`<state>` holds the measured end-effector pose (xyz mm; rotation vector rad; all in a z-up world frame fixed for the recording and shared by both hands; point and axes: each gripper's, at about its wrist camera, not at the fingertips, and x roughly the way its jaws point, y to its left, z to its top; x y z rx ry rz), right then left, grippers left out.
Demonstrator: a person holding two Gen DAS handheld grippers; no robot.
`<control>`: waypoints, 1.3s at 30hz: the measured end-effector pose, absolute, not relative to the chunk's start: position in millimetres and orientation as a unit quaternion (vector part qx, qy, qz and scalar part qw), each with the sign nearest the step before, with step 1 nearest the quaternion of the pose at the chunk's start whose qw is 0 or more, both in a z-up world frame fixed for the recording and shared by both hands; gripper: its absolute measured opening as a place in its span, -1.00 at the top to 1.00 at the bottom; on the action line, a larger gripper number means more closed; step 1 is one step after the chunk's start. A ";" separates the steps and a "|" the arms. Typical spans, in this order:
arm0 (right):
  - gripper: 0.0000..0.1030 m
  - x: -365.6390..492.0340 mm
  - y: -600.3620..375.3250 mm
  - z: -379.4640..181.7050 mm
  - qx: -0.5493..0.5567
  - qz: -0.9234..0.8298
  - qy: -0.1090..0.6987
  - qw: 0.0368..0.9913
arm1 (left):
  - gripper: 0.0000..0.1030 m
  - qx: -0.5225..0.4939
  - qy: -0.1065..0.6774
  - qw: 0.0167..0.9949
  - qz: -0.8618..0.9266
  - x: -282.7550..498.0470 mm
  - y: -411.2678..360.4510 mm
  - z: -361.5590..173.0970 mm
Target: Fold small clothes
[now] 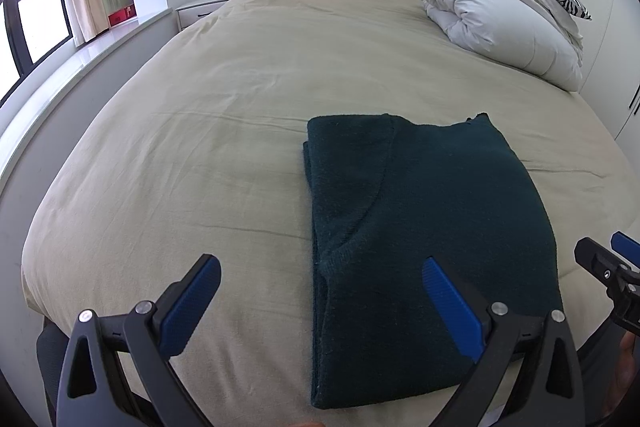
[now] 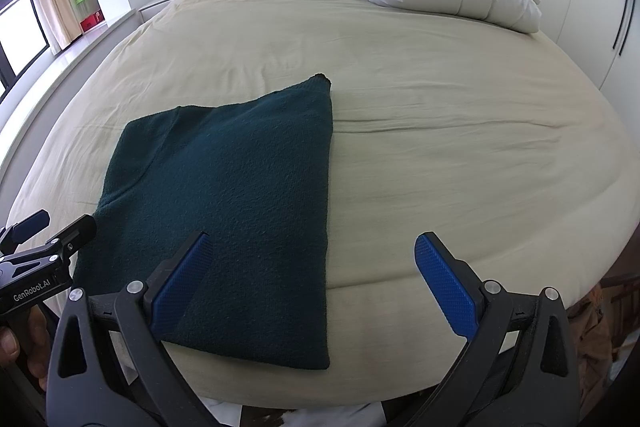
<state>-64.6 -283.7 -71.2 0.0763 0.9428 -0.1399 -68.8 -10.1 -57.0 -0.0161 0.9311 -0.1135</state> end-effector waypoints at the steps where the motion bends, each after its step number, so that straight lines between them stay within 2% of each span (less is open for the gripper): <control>1: -0.99 -64.7 -283.6 -71.2 0.037 -0.067 0.453 0.888 | -1.00 -0.008 0.449 0.892 -0.054 -68.9 -10.0 -57.4; 39: -0.99 -65.0 -280.9 -73.3 0.036 -0.064 0.456 0.887 | -1.00 -0.009 0.450 0.892 -0.053 -68.6 -7.5 -59.7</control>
